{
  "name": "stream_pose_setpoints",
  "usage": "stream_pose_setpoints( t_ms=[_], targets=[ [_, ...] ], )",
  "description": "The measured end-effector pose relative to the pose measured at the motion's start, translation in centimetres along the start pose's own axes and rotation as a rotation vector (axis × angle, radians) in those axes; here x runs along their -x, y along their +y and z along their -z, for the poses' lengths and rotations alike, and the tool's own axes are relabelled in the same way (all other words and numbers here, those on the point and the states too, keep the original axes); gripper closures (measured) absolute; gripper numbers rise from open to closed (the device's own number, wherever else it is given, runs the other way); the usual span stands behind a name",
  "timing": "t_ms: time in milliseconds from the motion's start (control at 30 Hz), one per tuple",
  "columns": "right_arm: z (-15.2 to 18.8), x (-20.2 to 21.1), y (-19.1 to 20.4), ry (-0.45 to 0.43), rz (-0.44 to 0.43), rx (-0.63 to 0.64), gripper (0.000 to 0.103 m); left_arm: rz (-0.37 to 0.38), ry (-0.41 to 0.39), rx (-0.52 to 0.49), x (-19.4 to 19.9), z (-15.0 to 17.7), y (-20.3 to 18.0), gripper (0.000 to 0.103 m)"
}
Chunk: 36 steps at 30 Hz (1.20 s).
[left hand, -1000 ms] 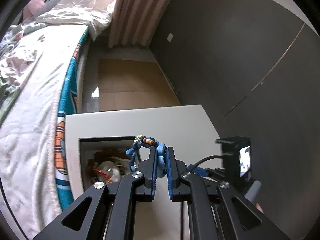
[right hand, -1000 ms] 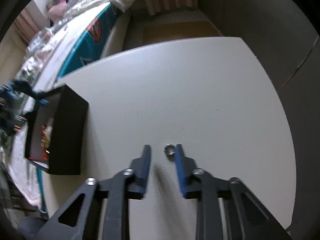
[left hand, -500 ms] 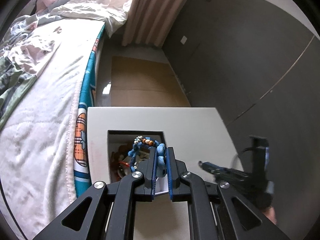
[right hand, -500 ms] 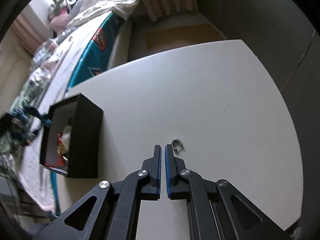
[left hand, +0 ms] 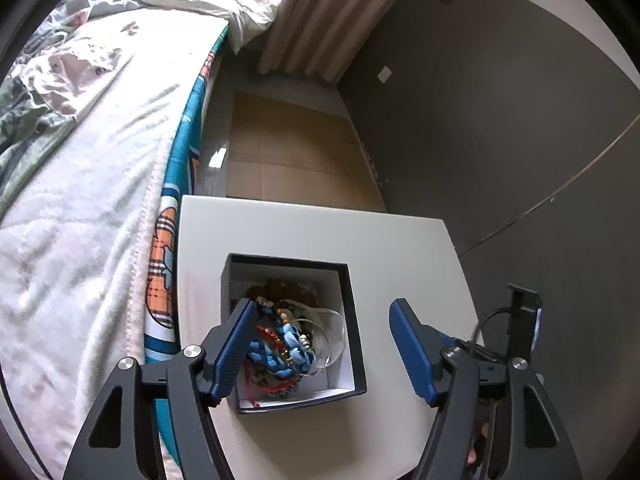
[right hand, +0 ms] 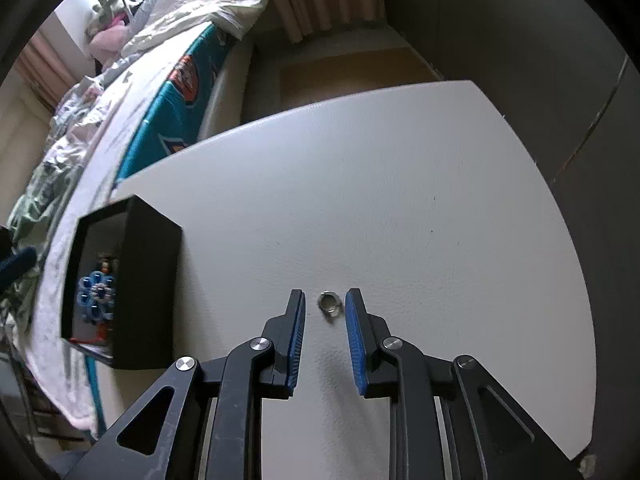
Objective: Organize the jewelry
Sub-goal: 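Drop the blue figure into the box with the left tool while the right tool grasps the small silver ring, then carry the small silver ring into the black box and open the right tool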
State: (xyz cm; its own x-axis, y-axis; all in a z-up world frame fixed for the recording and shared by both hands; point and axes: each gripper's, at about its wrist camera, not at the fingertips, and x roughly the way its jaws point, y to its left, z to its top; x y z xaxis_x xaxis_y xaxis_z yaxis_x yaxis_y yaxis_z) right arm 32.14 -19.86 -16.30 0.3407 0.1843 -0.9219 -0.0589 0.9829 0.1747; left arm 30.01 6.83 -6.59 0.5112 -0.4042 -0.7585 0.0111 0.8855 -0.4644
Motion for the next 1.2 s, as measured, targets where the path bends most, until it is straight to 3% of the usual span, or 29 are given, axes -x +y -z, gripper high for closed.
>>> stream_pose_setpoints(
  t_ms=[100,200,400,500,767,1033,1200],
  targets=[
    [-0.1,-0.3,0.2,-0.001,0.017,0.016,0.08,-0.005,-0.008,0.009,0.3,-0.1,0.4,0.034],
    [-0.3,-1.0,0.4,-0.008,0.036,0.035,0.069,0.001,-0.006,0.019,0.3,-0.1,0.5,0.034],
    [0.0,-1.2,1.7,-0.006,0.099,0.113,0.069,-0.006,-0.012,0.017,0.4,-0.3,0.4,0.034],
    [0.1,-1.0,1.7,0.0,0.11,0.117,0.089,-0.014,-0.022,0.021,0.7,-0.4,0.5,0.034],
    [-0.3,3.9,2.7,-0.087,-0.092,0.085,0.089,-0.039,-0.064,0.01,2.4,-0.4,0.7,0.034],
    [-2.3,7.6,8.1,-0.134,-0.246,0.184,0.089,-0.063,-0.117,-0.004,5.0,-0.7,0.8,0.034],
    [-3.3,7.9,10.8,-0.121,-0.326,0.224,0.089,-0.107,-0.149,-0.012,6.1,-0.8,1.5,0.034]
  ],
)
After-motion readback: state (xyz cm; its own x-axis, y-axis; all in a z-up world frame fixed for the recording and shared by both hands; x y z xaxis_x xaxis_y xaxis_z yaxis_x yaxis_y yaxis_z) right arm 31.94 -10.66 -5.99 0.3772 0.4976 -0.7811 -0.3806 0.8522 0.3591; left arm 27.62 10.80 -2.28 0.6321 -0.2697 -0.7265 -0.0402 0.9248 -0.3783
